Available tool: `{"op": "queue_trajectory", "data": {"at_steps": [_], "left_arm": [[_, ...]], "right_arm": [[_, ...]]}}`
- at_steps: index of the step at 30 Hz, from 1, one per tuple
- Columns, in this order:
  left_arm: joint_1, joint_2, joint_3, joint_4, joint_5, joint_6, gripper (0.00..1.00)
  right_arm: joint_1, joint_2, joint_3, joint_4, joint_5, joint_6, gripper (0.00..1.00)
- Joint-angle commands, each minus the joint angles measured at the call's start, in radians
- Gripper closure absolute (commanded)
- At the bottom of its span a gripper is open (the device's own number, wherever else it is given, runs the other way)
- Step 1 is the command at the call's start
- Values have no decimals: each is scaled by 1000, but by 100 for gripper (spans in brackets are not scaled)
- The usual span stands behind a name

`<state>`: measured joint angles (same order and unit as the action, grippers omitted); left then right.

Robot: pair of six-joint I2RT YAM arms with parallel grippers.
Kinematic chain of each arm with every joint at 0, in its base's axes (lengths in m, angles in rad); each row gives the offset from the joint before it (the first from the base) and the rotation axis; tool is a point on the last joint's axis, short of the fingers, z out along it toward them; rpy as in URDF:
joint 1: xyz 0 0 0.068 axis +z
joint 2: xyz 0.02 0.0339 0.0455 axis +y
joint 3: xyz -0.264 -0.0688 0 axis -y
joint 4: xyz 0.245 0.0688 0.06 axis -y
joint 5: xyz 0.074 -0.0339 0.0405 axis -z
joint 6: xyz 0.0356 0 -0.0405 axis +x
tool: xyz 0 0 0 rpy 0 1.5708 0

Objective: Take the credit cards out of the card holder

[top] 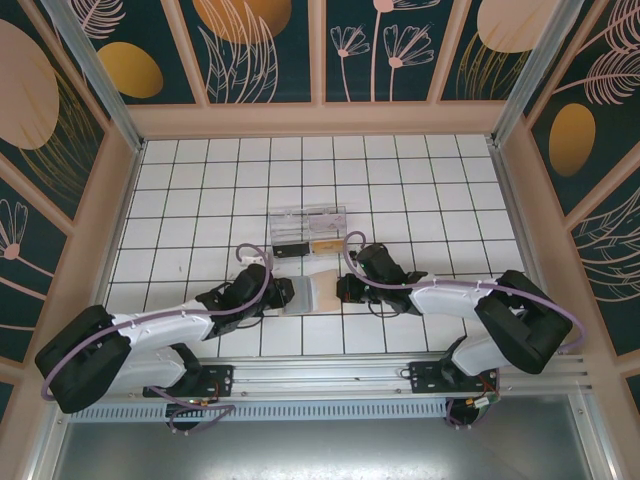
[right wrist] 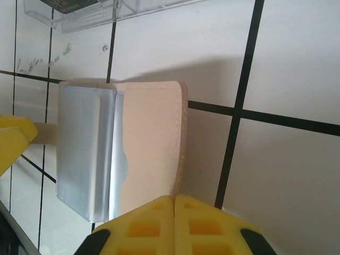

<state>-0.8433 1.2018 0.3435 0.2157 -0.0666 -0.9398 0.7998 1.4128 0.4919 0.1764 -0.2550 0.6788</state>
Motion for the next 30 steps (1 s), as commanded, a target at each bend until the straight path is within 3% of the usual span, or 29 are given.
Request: {"op": "queue_trajectory", "data": {"at_steps": [1, 14, 24, 30], "left_arm": [[6, 14, -26, 74, 53, -10, 66], [7, 89, 9, -31, 14, -20, 69], [7, 146, 7, 86, 105, -4, 69], [6, 138, 1, 147, 156, 3, 55]], "right_arm": [[-4, 15, 1, 14, 11, -17, 100], [-4, 15, -1, 21, 5, -14, 100], [-4, 31, 2, 30, -4, -7, 100], [-3, 37, -1, 35, -6, -4, 100]]}}
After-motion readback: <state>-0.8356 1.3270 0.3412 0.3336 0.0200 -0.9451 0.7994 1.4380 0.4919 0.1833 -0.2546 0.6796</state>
